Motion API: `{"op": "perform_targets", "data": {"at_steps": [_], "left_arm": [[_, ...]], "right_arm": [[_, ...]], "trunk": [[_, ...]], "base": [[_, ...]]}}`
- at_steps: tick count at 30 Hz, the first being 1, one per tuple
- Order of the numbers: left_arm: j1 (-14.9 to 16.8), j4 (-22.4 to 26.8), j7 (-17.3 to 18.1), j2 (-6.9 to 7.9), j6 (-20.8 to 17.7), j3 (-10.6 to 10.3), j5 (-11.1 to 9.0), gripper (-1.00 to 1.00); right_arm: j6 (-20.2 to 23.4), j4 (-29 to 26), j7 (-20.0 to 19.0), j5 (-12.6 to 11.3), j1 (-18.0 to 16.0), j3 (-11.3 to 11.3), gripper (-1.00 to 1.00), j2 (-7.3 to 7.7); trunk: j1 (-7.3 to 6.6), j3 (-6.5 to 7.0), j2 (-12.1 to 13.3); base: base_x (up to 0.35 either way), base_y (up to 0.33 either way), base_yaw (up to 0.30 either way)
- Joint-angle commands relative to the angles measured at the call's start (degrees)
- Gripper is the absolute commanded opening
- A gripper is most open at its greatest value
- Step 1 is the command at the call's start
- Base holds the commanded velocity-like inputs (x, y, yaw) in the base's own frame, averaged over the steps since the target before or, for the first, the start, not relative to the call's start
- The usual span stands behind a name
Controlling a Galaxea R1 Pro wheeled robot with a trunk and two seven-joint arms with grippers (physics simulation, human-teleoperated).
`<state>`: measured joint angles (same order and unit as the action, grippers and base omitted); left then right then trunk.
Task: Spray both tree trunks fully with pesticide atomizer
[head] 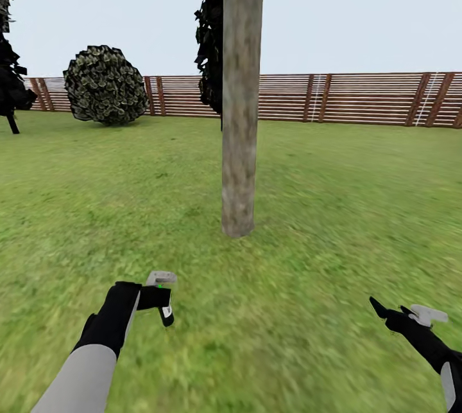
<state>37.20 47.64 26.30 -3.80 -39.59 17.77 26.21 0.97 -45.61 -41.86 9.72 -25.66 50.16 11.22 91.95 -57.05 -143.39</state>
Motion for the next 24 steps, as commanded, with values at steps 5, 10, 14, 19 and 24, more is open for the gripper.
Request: {"op": "perform_targets", "data": {"at_steps": [5, 10, 14, 19, 24], "left_arm": [[2.00, -0.05, -3.32, -0.14, -0.29, -0.26, -0.28, -1.00], [2.54, -0.16, -3.67, -0.46, -0.31, -0.43, -0.28, -1.00], [2.60, -0.18, -3.69, -1.42, -0.38, -1.21, -0.28, -1.00], [2.61, -0.26, -3.59, -1.73, -3.53, -4.95, -0.36, -1.00], [2.61, -0.27, -3.55, -1.69, -5.37, -5.89, -0.37, -1.00]], "right_arm": [[0.00, 0.00, 6.04, 0.06, 0.00, 0.00, 1.00, -0.92], [0.13, 0.00, 6.58, 0.24, 0.00, -0.10, 1.00, -1.33], [0.10, -0.07, 6.61, 0.22, 0.00, -0.14, 1.00, -1.37], [0.09, -0.06, 6.61, 0.21, 0.00, -0.15, 1.00, -1.38], [0.09, -0.08, 6.61, 0.21, 0.00, -0.15, 1.00, -1.38]], "trunk": [[0.00, 0.00, 0.00], [0.00, 0.00, 0.00], [0.00, 0.07, 0.00], [0.00, 0.33, 0.00], [0.00, 0.63, 0.00]], "base": [[0.337, 0.000, 0.000], [0.338, 0.000, 0.000], [0.338, 0.000, -0.071], [0.338, 0.000, -0.206], [0.338, 0.000, -0.233]]}}
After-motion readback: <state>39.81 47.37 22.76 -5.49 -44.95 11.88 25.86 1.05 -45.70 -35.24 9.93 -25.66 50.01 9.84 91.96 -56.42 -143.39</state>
